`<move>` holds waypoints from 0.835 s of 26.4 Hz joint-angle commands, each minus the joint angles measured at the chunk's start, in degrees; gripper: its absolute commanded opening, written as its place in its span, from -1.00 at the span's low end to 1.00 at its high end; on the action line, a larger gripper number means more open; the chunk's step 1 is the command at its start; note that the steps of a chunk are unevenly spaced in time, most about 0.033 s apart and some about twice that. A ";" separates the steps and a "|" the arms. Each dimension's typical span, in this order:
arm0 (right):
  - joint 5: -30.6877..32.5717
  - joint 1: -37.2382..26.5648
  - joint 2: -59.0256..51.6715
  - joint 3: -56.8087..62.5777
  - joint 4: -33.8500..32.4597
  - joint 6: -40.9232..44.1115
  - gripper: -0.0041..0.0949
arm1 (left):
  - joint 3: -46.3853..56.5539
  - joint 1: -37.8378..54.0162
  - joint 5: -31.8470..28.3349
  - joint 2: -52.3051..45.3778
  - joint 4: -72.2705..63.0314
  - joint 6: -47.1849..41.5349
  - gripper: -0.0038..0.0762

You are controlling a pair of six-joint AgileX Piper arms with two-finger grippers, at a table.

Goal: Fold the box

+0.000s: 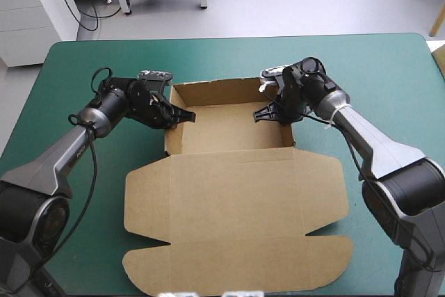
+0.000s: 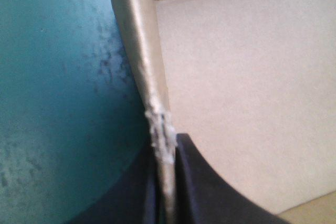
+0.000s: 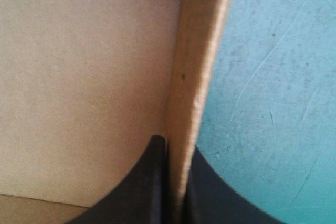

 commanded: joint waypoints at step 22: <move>4.49 -0.78 -0.18 -13.90 3.76 -5.78 0.05 | -7.64 -0.86 5.08 -2.53 0.68 5.69 0.29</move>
